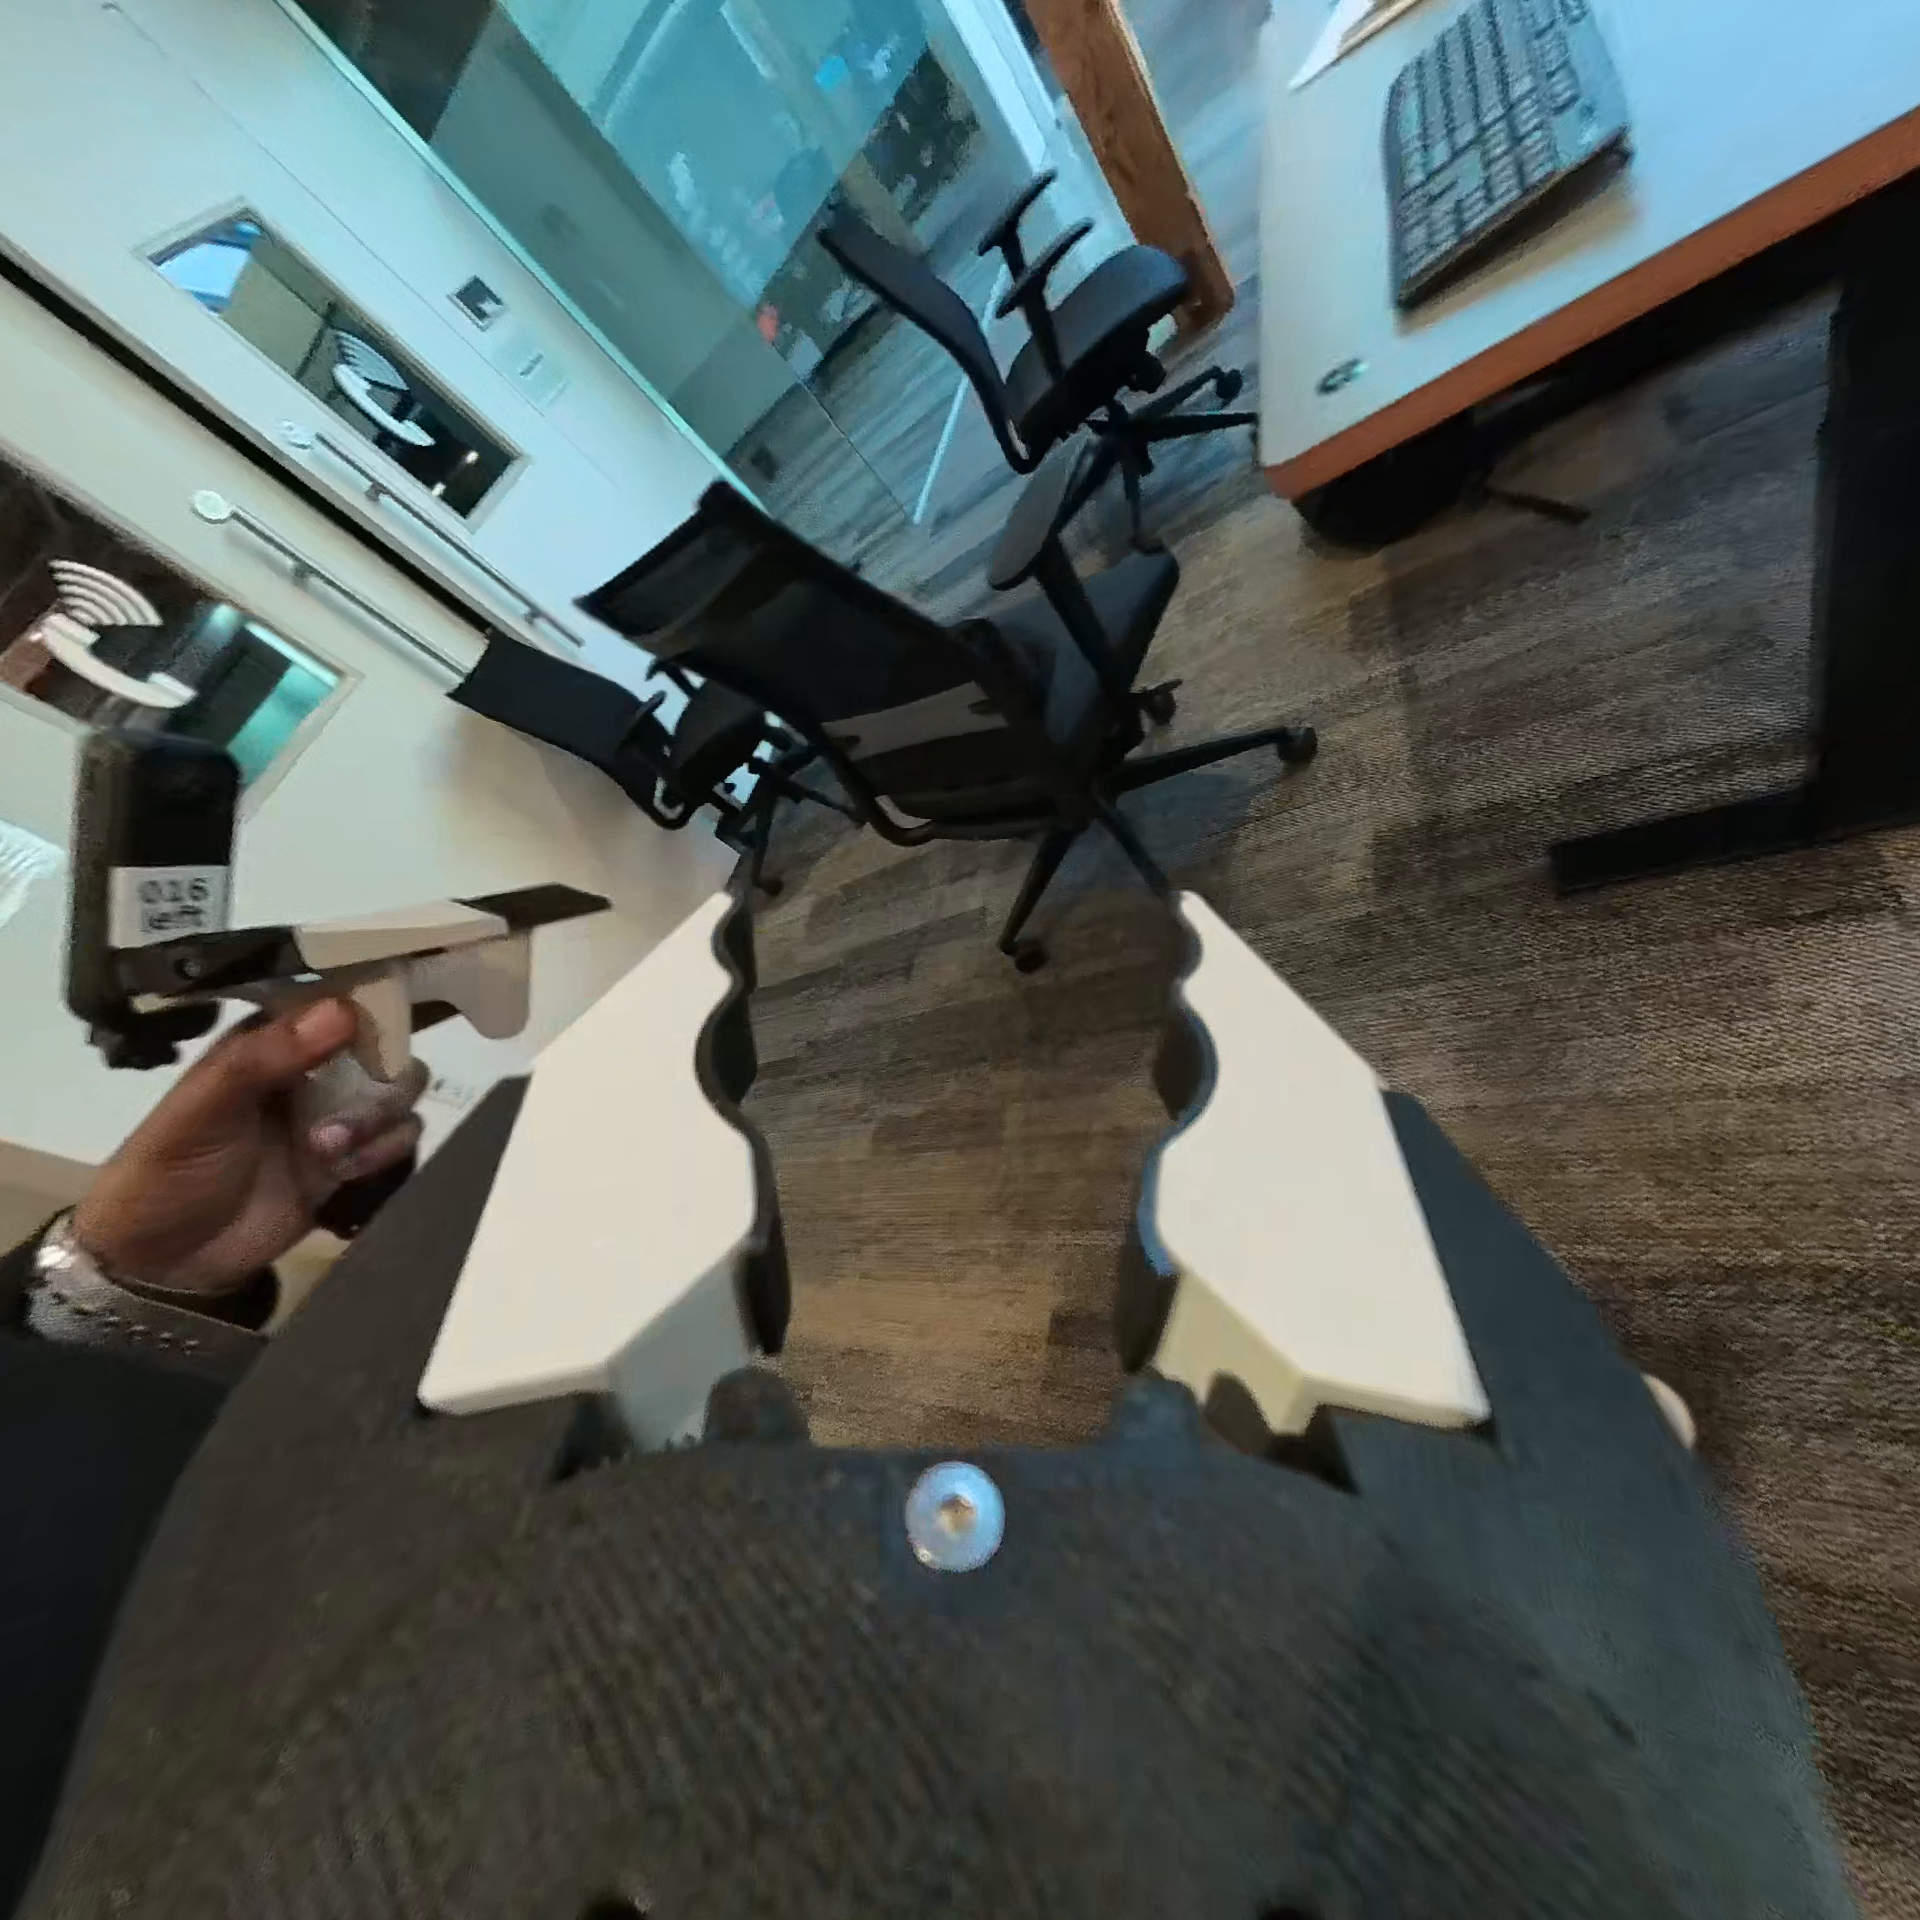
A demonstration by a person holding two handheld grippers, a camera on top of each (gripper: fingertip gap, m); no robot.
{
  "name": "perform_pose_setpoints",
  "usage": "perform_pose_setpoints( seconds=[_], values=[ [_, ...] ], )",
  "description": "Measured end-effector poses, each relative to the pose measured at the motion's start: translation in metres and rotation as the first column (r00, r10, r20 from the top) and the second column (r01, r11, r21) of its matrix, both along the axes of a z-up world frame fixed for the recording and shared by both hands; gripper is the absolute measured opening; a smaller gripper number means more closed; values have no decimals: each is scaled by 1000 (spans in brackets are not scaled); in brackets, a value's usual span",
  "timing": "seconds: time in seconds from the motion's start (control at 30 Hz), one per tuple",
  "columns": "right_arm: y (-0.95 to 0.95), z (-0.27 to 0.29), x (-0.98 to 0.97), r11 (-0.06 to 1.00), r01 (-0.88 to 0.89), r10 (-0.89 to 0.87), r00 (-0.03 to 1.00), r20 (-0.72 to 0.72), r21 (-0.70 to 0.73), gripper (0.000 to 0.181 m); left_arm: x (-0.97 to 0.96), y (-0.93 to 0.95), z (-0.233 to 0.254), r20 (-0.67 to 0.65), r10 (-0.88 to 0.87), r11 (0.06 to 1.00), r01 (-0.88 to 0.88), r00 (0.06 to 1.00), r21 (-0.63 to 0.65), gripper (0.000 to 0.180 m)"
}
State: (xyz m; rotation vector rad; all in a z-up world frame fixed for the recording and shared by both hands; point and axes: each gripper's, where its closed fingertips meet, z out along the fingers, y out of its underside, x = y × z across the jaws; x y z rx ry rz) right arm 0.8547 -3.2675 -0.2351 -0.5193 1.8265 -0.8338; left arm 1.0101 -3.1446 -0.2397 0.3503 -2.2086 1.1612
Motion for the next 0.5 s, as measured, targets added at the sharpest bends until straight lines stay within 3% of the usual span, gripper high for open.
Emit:
perform_pose_setpoints(
  seconds=[0.13, 0.27, 0.4, 0.5],
  values=[
    [-105, 21, 39, 999, -5, 2, 998, 55, 52, 77, 30, -109, 30, 22, -21, 1000, 21, 1000, -12, 62],
    [-202, 45, 81, 999, -39, 39, 999, 32, -9, 77, 64, -198, 40, 155, -50, 998, 54, 987, -19, 62],
    [-271, 57, 119, 998, -48, 48, 999, 16, -35, 76, 98, -273, 37, 33, -15, 998, 17, 999, -61, 62],
    [-315, 32, 143, 998, -38, 34, 997, -75, -43, 76, 132, -332, 18, -59, 1, 998, -4, 998, -60, 62]
  ],
)
